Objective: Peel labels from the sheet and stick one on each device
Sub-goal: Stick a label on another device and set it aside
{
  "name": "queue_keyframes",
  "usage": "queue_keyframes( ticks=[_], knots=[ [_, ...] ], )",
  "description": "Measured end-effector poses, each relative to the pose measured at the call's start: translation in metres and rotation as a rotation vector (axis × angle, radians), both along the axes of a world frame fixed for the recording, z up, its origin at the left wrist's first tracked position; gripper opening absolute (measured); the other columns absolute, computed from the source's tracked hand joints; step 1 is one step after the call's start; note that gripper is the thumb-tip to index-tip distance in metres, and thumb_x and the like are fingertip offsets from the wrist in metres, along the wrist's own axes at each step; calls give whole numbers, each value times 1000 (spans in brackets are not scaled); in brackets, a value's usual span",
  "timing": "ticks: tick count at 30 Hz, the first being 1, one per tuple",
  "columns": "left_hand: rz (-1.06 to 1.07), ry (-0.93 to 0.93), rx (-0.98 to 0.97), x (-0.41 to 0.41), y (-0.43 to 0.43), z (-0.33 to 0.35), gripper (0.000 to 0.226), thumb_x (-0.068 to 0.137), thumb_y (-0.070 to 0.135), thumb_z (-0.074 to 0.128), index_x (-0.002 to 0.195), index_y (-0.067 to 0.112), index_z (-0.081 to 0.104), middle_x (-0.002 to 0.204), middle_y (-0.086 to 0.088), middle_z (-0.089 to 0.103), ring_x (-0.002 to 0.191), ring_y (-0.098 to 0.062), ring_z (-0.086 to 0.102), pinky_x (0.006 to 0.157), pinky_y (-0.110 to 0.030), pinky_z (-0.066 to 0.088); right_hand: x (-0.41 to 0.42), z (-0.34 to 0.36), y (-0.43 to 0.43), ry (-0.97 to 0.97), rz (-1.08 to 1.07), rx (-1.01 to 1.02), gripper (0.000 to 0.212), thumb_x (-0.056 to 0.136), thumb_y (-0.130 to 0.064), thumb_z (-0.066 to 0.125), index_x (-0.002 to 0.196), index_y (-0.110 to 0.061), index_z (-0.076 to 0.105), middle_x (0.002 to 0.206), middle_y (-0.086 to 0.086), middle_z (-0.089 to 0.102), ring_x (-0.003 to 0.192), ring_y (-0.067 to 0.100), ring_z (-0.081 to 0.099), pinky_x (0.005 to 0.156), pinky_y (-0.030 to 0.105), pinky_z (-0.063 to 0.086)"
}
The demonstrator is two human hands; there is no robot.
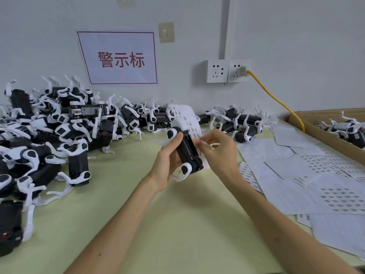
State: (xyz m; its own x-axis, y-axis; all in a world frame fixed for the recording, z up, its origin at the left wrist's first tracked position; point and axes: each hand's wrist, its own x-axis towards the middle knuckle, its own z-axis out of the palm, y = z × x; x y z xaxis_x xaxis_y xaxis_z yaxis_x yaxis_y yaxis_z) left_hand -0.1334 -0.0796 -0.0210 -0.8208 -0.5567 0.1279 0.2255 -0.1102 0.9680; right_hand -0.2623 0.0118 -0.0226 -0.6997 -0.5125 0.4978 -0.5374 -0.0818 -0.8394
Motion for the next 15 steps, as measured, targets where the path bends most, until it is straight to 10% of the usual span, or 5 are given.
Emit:
queue_keyframes(
  ticks=[15],
  knots=[
    [15,28,87,-3,-2,-2,59,89,60,56,122,15,76,131,-9,70,124,-26,65,114,-52,44,6,2,0,7,-18,-39,11,88,-3,70,87,-14,70,87,-6,71,86,2,63,69,3,41]
  ],
)
